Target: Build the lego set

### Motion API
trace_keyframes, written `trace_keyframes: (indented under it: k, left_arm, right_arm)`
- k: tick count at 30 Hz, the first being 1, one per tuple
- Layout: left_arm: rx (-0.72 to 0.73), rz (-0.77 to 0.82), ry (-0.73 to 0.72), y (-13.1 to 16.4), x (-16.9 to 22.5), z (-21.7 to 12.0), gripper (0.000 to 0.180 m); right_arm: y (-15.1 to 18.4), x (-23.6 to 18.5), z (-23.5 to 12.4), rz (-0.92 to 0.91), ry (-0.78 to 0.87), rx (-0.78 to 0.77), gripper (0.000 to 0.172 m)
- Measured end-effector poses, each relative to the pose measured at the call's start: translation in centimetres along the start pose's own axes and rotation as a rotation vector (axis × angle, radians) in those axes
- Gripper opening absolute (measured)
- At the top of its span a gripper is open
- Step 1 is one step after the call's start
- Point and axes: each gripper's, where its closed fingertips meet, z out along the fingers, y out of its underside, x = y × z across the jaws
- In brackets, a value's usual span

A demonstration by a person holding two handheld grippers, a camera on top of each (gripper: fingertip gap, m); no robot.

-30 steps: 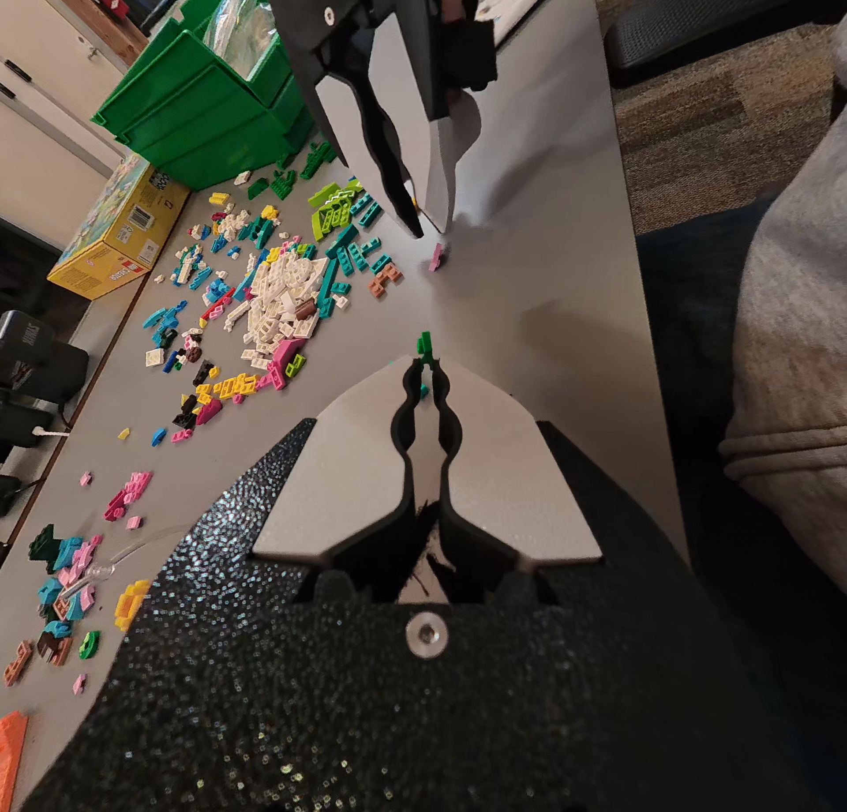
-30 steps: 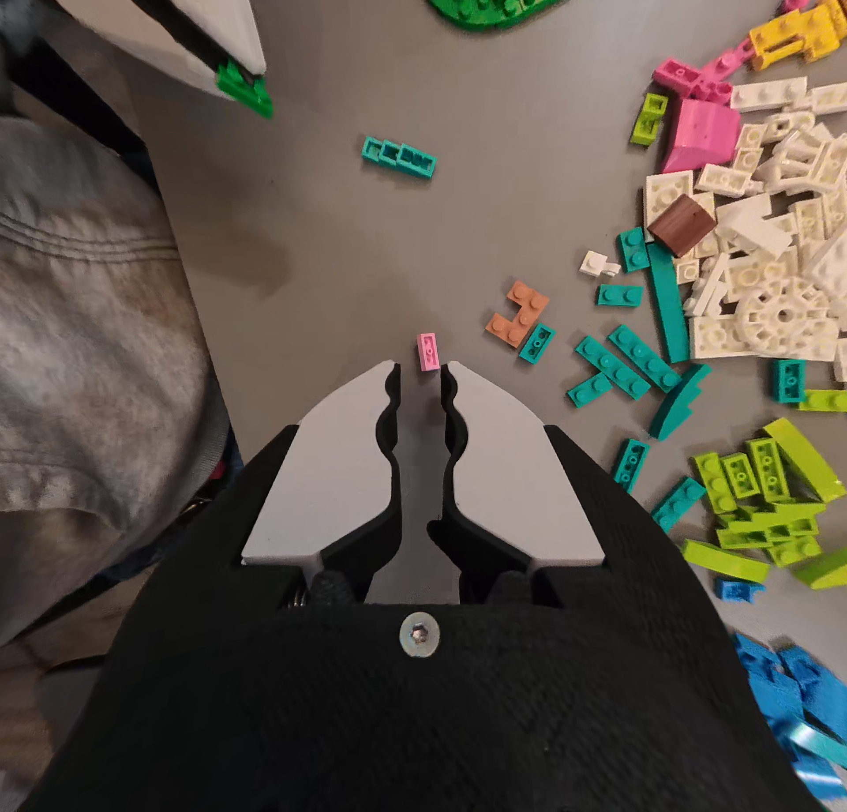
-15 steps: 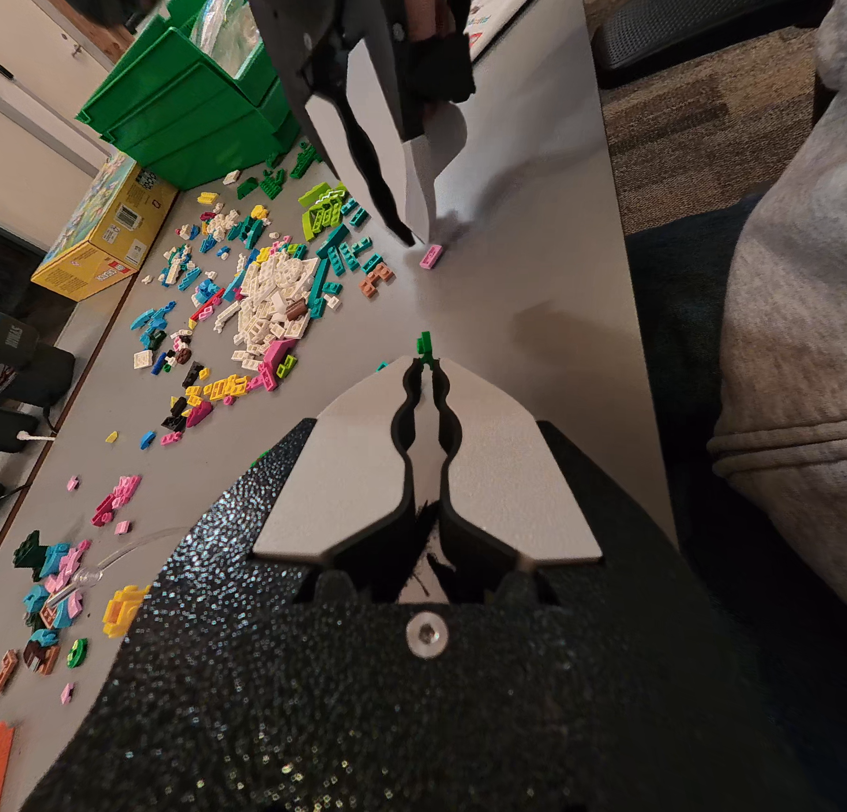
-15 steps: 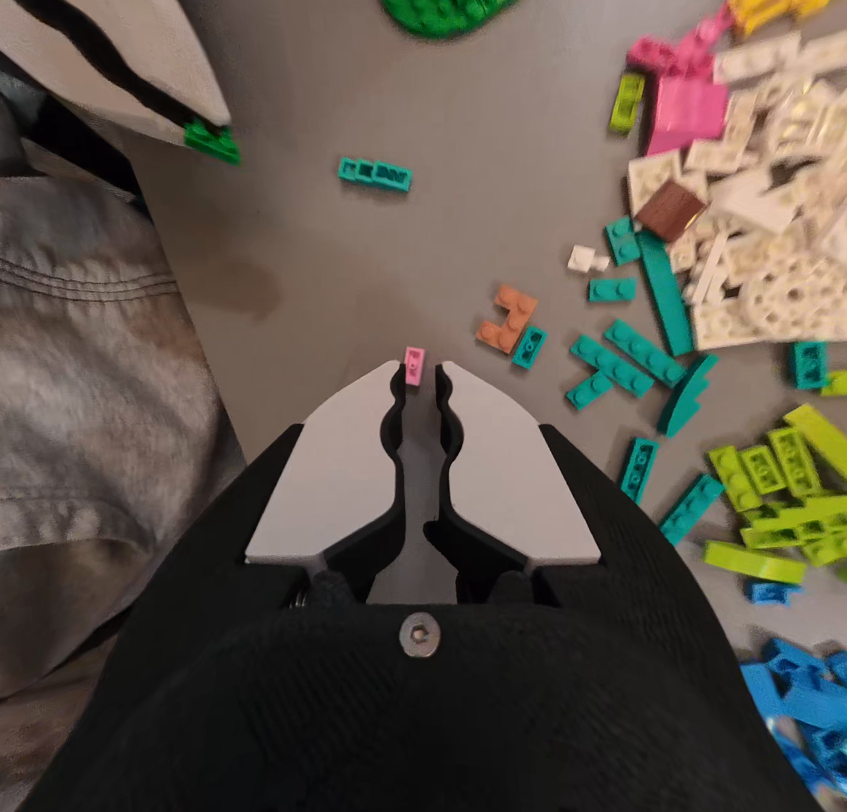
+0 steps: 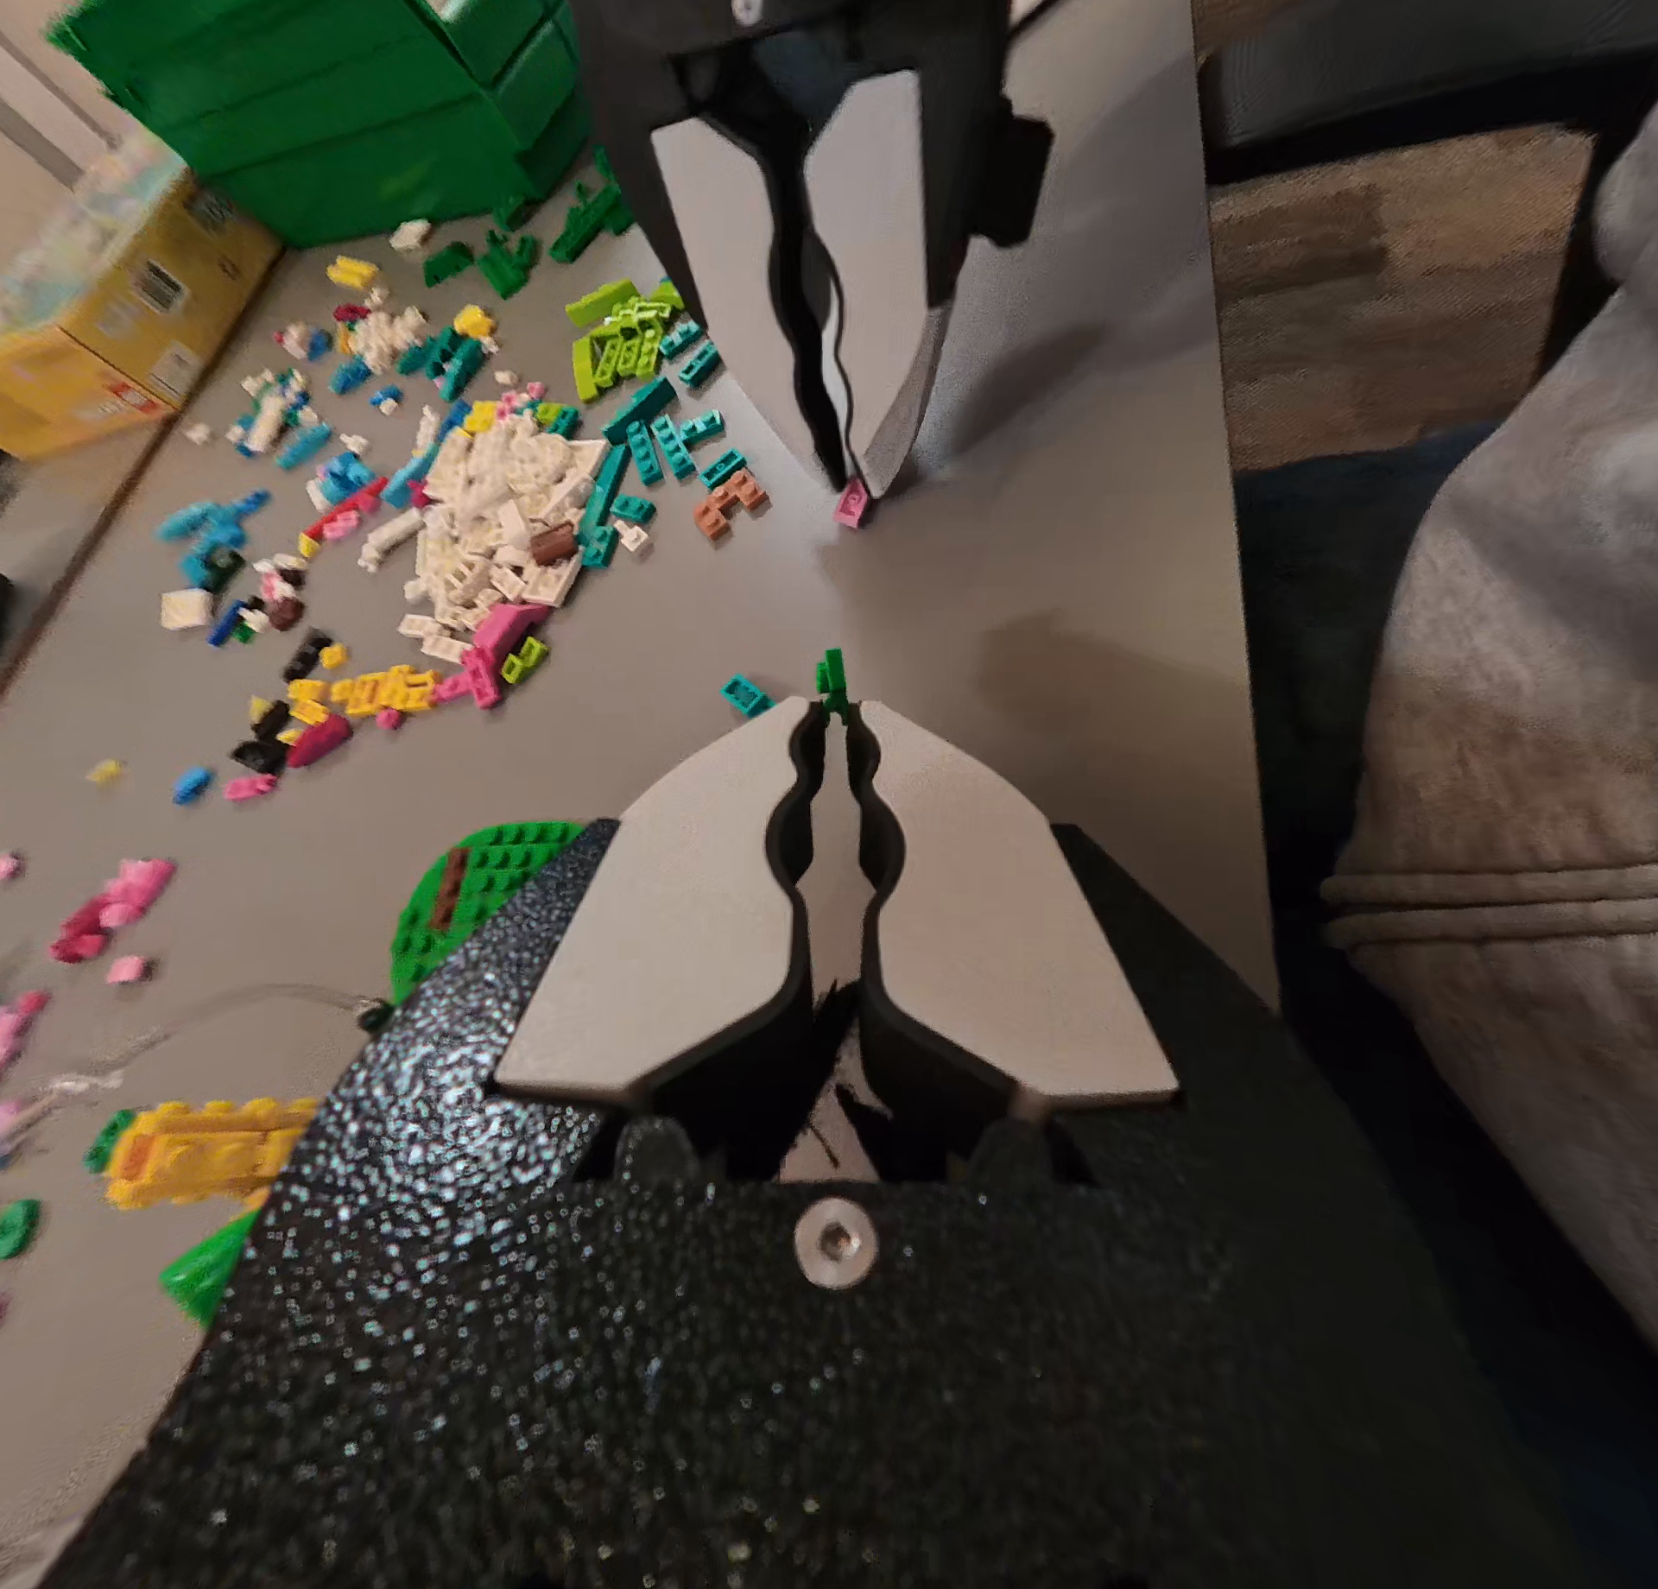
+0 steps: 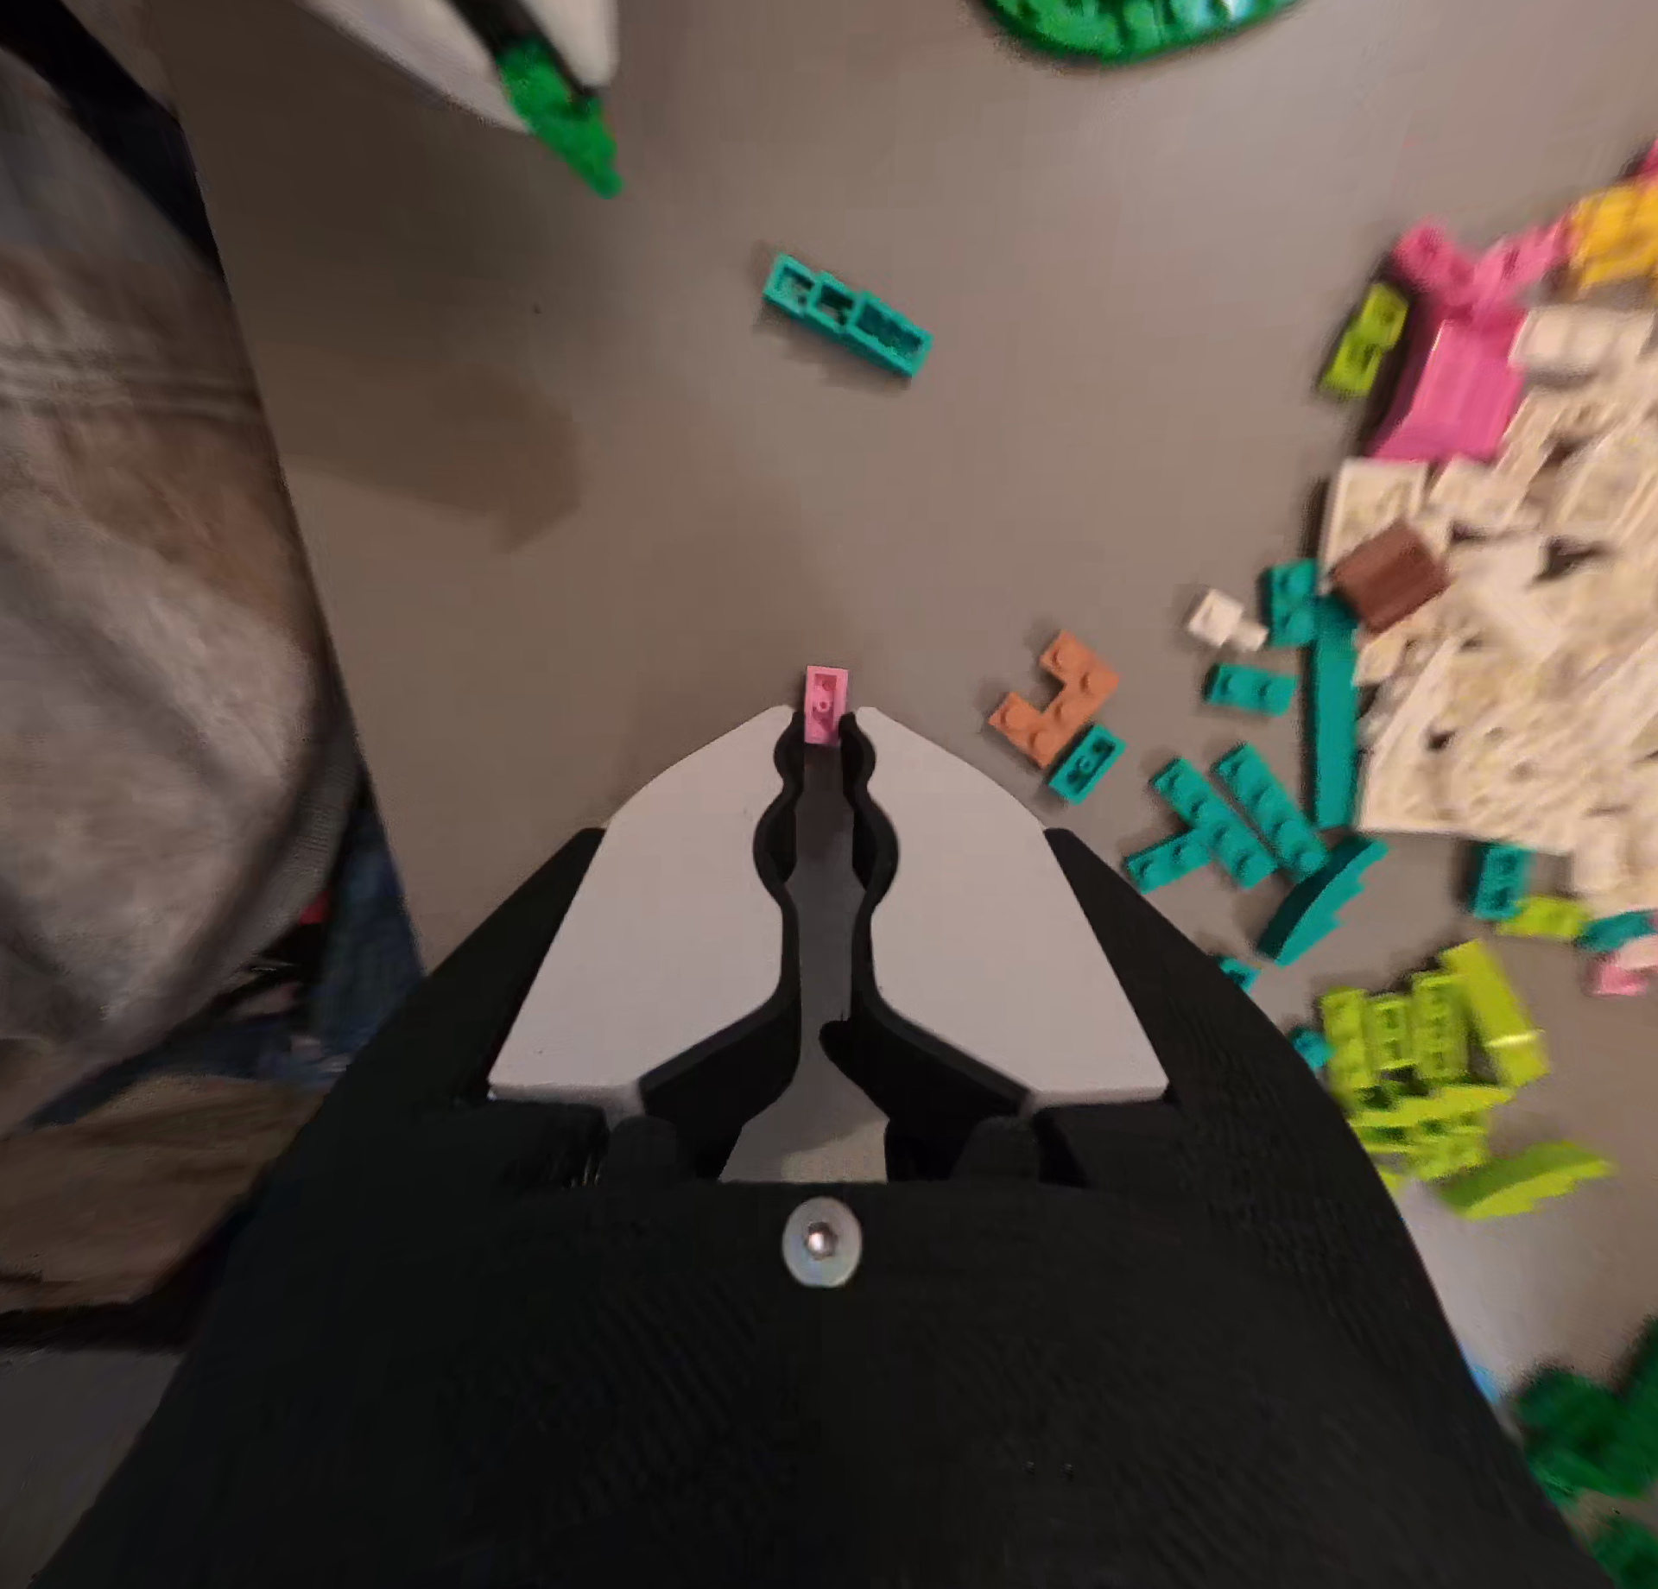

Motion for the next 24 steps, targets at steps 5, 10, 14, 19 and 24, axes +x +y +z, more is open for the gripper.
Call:
trace_keyframes:
  k: [5, 10, 14, 19, 24]
  left_arm:
    - [-0.018, -0.190, 0.074, 0.2, 0.1, 0.2, 0.005]
    - [-0.024, -0.242, 0.089, 0.6, -0.2, 0.2, 0.005]
    - [-0.039, -0.237, 0.085, 0.9, -0.2, 0.2, 0.005]
    - [-0.040, -0.232, 0.084, 0.8, -0.2, 0.2, 0.005]
    - [-0.035, -0.229, 0.088, 0.7, -0.1, 0.2, 0.005]
  right_arm:
    - [-1.9, 0.1, 0.5, -0.498, 0.315, -0.025, 0.006]
    - [-2.7, -0.8, 0.9, -0.813, 0.433, -0.053, 0.006]
    - [-2.7, -1.3, 0.9, -0.839, 0.399, -0.057, 0.006]
    - [-2.8, -2.1, 0.6, -0.824, 0.339, -0.028, 0.006]
    - [-2.4, -3.1, 0.4, -0.829, 0.278, -0.029, 0.007]
